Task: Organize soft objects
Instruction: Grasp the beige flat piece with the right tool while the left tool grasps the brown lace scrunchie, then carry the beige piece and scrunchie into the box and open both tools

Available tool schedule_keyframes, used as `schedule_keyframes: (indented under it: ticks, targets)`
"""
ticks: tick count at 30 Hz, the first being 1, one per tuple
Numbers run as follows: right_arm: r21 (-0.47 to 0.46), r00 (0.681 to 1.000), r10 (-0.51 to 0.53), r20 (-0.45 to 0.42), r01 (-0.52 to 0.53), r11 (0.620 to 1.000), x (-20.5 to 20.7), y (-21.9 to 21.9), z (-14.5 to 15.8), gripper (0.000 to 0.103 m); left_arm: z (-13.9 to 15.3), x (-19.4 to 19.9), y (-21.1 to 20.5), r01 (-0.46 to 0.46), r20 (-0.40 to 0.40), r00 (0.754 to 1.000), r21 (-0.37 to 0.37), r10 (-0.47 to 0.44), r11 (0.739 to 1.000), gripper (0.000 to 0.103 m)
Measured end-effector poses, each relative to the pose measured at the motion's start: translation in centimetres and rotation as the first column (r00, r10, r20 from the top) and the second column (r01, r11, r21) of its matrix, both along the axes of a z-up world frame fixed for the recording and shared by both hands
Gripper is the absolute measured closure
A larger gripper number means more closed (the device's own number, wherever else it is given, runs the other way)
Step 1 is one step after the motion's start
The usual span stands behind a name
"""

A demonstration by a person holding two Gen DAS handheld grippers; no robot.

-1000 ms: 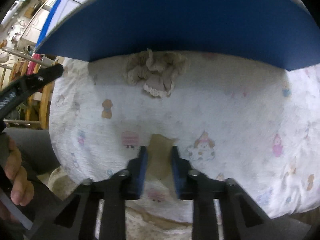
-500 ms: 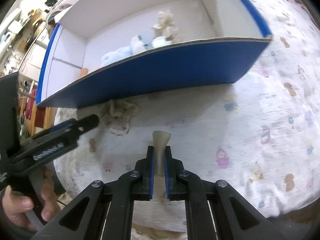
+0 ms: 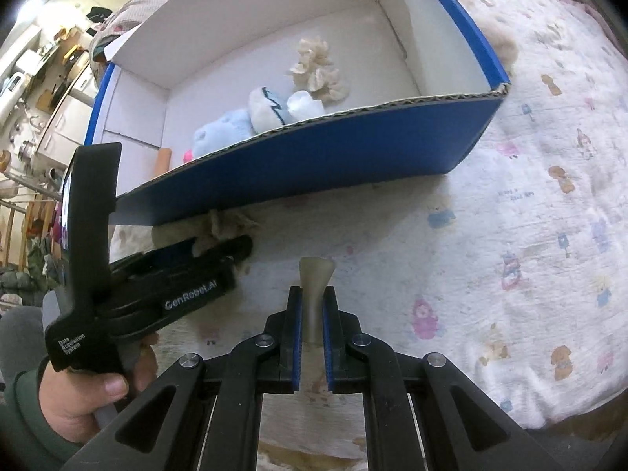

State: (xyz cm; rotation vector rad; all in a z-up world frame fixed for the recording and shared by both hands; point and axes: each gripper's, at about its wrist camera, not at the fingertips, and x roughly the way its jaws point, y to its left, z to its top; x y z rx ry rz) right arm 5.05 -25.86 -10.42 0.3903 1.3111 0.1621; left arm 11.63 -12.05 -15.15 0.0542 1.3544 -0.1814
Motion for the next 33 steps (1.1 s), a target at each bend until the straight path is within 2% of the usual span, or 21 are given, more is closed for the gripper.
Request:
schedule_keyframes:
  ticks: [2,5,19,28,33]
  targets:
    - [-0.003,1.0,0.0,-0.003,0.0,1.0,0.0,0.1,-0.1,0.092,0.0,0.6,0.4,-0.002,-0.007,1.0,-0.016,0.002,1.0,0.081]
    - [-0.005,1.0,0.0,-0.007,0.0,1.0,0.1,0.5,-0.2,0.092,0.0,0.7,1.2,-0.013,-0.019,1.0,-0.039,0.013,0.999,0.087]
    - [-0.032,1.0,0.024,0.01,-0.023,0.999,0.3,2.4,0.0,0.092,0.8,-0.6,8.3,-0.12,0.016,0.993,0.025,0.119,0.992,0.088]
    - [-0.058,0.995,0.082,0.048,-0.08,0.995,0.3,5.1,1.1,0.092,3.4,-2.8,14.0,-0.19,0.082,0.979,0.053,0.185,0.98,0.088]
    - [0.005,0.993,0.08,0.089,-0.081,0.997,-0.1,5.2,2.1,0.092,5.3,-4.0,15.8,-0.229,0.129,0.966,0.041,0.222,0.972,0.088]
